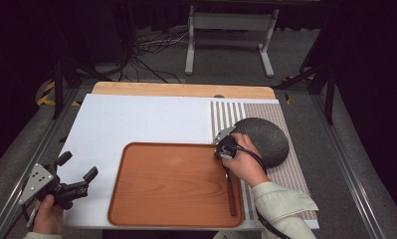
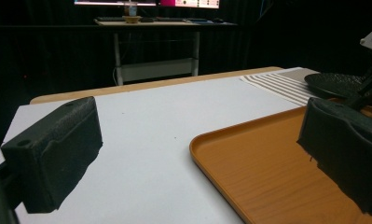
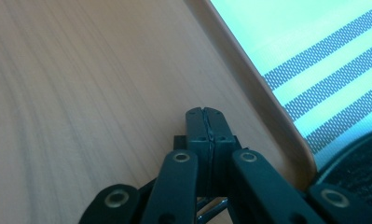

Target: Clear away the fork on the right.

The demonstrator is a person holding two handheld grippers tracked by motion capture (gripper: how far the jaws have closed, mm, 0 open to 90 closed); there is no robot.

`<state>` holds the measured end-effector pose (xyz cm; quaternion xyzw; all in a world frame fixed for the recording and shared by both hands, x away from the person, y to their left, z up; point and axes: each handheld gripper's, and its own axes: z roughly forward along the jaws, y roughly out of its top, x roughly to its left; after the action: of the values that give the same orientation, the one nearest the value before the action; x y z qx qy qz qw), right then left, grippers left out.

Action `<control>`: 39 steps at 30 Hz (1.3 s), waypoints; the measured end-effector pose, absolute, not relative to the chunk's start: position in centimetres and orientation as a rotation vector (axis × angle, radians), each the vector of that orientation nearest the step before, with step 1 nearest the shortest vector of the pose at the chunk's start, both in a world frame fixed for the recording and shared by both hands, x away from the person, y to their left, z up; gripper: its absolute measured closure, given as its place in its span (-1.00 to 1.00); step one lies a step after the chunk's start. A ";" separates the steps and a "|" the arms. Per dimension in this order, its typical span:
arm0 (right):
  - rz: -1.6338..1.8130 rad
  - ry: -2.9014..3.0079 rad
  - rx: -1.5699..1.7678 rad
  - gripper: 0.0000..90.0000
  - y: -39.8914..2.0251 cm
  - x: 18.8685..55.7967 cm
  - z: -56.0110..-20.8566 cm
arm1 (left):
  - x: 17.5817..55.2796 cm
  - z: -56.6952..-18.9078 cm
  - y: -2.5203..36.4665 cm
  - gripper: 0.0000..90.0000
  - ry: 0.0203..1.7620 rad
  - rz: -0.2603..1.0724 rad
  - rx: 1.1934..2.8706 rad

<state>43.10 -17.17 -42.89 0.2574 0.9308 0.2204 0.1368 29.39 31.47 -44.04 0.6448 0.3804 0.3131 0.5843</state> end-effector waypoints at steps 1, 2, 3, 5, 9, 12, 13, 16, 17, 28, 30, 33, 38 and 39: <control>0.634 2.691 0.750 1.00 -17.3 43.1 -42.9 | 29.4 -44.0 31.5 -1.00 0.887 0.730 1.505; 0.634 2.689 0.756 1.00 -17.3 43.1 -42.9 | 29.4 -44.0 31.5 -1.00 0.887 0.731 1.505; 0.629 2.689 0.759 1.00 -17.4 43.1 -42.9 | 29.4 -44.0 31.5 -1.00 0.887 0.730 1.506; 0.620 2.687 0.765 1.00 -17.5 43.1 -42.9 | 29.4 -44.0 31.4 -1.00 0.884 0.730 1.504; 0.632 2.677 0.777 1.00 -17.8 43.0 -42.7 | 29.5 -44.1 31.3 -1.00 0.883 0.729 1.504; 0.684 2.668 0.776 0.93 -17.9 42.8 -42.2 | 29.6 -44.1 31.2 -1.00 0.881 0.724 1.506; 0.702 2.662 0.771 0.79 -17.9 42.7 -42.0 | 29.6 -44.1 31.3 -1.00 0.878 0.726 1.512; 0.792 2.617 0.802 0.25 -17.9 42.4 -41.4 | 29.6 -44.1 31.3 -1.00 0.881 0.726 1.505; 0.826 2.598 0.803 0.07 -17.8 42.2 -41.1 | 29.6 -44.1 31.3 -1.00 0.881 0.726 1.506; 0.997 2.459 0.738 -0.60 -19.0 40.1 -37.7 | 29.5 -44.0 31.3 -1.00 0.882 0.730 1.510; 1.028 2.456 0.735 -0.63 -19.3 39.7 -37.4 | 29.5 -44.0 31.3 -1.00 0.882 0.730 1.510; 1.038 2.449 0.723 -0.66 -19.6 39.5 -37.1 | 29.5 -44.0 31.3 -1.00 0.880 0.730 1.510; 1.088 2.408 0.702 -0.73 -20.6 38.3 -36.4 | 29.5 -44.0 31.3 -1.00 0.880 0.731 1.510; 1.094 2.397 0.706 -0.75 -20.8 38.1 -36.2 | 29.4 -44.0 31.3 -1.00 0.881 0.731 1.509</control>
<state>38.11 -20.84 -36.25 0.2534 0.8600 0.3926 0.2051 29.44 31.34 -44.00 0.6466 0.3776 0.3134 0.5840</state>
